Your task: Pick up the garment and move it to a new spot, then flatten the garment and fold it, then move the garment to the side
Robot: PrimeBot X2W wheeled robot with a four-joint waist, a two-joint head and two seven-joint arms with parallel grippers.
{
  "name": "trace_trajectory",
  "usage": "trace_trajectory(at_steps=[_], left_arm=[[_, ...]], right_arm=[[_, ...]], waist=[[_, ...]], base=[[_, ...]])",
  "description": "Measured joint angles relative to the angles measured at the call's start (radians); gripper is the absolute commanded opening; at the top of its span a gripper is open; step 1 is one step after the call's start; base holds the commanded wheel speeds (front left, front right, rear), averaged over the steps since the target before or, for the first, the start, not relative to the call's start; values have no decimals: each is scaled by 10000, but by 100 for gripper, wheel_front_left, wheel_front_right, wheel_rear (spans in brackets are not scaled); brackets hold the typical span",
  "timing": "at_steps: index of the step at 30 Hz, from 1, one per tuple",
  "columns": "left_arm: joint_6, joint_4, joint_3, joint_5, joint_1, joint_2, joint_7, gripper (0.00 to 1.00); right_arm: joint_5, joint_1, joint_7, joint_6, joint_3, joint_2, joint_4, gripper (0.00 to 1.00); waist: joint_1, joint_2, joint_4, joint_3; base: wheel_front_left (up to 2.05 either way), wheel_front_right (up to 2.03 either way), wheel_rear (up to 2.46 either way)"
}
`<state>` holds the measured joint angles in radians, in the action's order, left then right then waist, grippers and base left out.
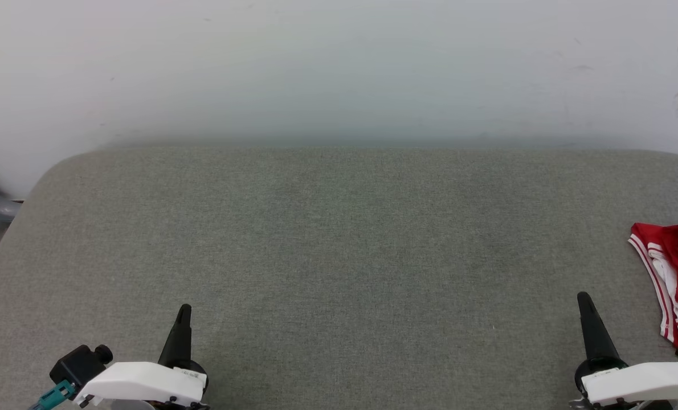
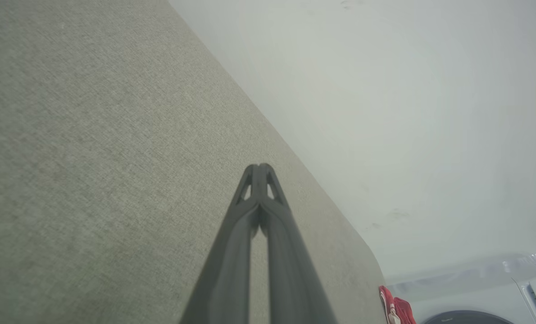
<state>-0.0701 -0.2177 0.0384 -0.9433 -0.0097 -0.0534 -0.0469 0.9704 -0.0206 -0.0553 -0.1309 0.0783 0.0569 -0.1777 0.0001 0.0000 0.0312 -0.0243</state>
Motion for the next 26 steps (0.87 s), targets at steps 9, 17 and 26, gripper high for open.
trace_trajectory(at_steps=[9,17,26], left_arm=[[-92,-40,109,-1051,-161,6,259,0],[-182,-81,240,-2034,-296,8,487,0],[-268,-117,332,-2920,-404,12,708,0]], right_arm=[[1039,216,226,0,44,0,-113,0],[1962,395,491,0,84,-2,-205,0],[2838,540,729,0,121,-2,-299,0]], waist=[[0,0,-38,34],[0,0,-76,67],[0,0,-115,101]], base=[[0,0,0],[0,0,0],[0,0,0]])
